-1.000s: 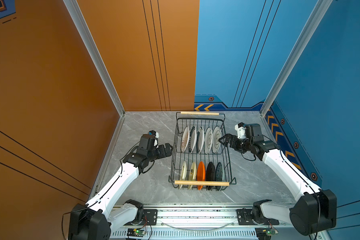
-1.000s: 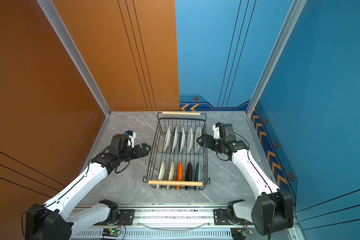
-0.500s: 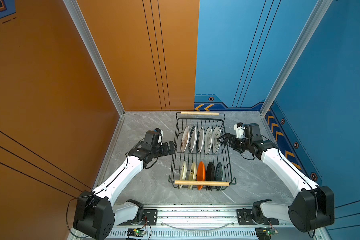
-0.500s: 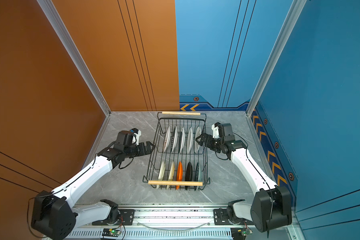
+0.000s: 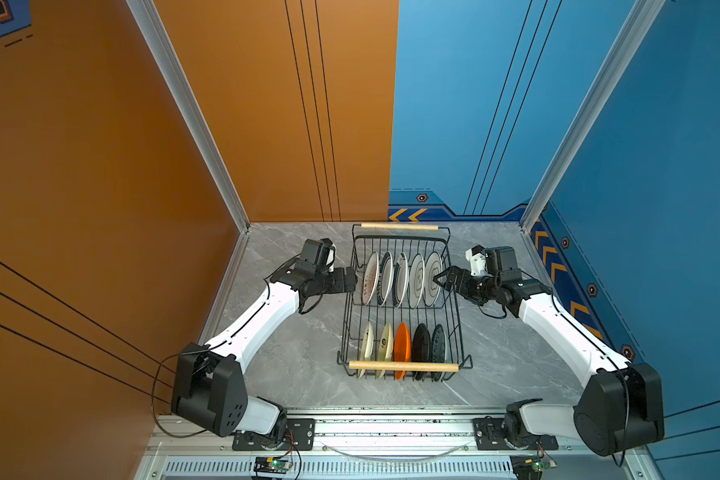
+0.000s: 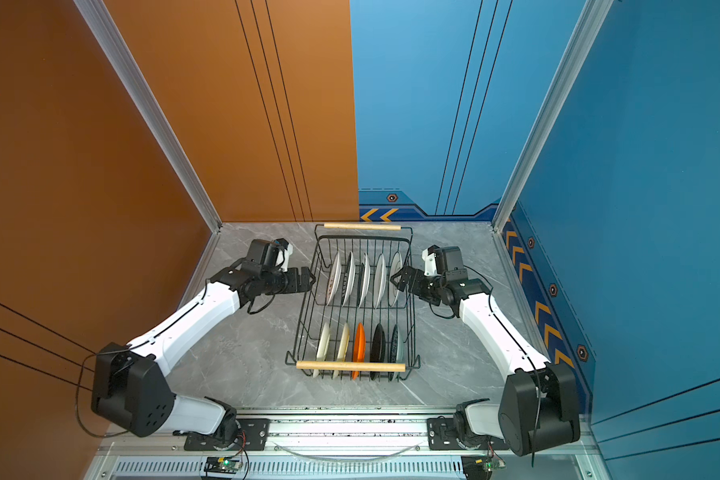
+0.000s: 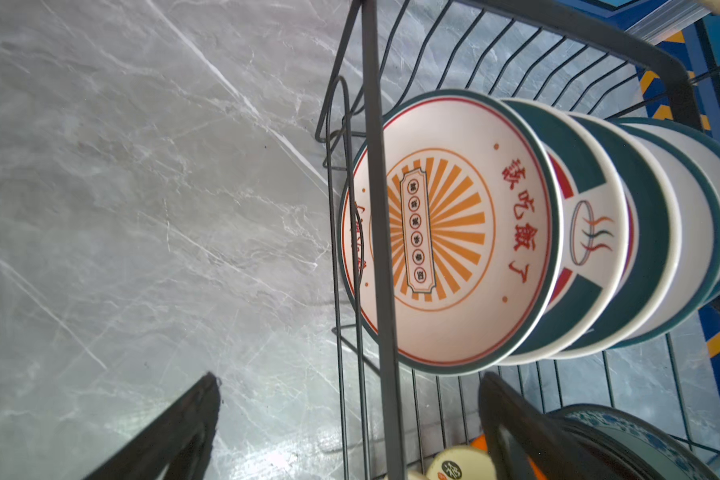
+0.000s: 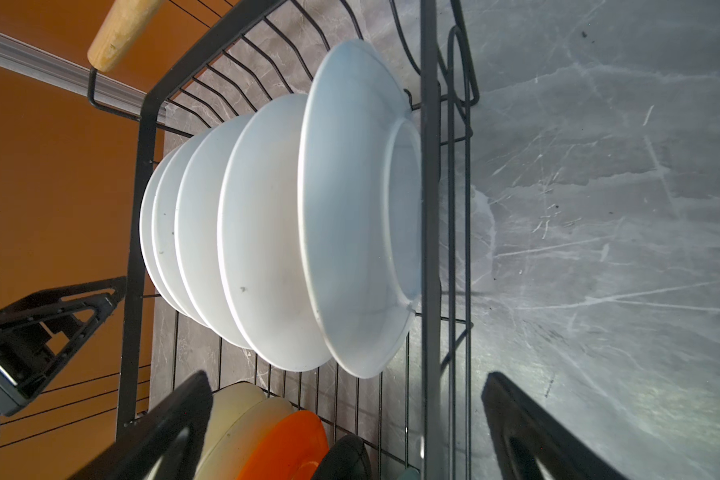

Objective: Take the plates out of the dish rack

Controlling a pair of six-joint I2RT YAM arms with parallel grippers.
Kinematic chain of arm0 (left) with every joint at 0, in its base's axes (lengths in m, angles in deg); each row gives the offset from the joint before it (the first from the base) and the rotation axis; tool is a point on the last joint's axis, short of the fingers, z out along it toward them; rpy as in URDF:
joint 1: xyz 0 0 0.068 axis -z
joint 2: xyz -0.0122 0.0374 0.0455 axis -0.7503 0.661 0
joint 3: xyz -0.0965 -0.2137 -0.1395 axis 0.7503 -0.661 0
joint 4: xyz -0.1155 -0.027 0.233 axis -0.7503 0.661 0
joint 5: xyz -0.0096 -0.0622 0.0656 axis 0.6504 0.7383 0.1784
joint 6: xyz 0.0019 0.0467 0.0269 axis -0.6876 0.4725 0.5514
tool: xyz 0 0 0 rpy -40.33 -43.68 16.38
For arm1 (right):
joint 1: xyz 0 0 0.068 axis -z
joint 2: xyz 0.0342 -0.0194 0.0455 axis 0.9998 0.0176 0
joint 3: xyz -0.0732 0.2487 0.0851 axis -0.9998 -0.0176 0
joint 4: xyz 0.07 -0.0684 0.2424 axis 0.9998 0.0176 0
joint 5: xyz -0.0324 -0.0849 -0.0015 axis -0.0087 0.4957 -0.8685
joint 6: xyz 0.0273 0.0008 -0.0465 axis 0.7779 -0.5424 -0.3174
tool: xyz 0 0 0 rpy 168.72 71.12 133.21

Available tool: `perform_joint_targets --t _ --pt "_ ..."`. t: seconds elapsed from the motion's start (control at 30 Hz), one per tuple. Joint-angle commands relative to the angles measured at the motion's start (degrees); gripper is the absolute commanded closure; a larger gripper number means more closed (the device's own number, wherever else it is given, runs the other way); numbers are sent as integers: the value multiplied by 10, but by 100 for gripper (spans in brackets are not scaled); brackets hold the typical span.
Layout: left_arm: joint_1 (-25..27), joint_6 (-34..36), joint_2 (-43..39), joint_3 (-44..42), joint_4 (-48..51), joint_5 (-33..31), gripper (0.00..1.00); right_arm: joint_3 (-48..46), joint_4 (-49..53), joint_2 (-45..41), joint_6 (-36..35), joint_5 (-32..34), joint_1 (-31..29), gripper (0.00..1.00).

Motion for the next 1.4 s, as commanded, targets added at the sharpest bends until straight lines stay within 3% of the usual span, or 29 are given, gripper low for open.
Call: perform_joint_targets --t 0.0,0.3,0.83,1.37 --pt "2 38 42 51 53 -21 6 12 -8 1 1 0 11 0" --pt "2 61 136 146 93 -24 11 1 -8 -15 -4 -8 36 0" --pt "-1 69 190 200 115 -18 25 -26 -10 -26 -9 -23 43 0" --pt "-5 73 259 283 181 -75 43 -41 -15 -44 -15 -25 44 0"
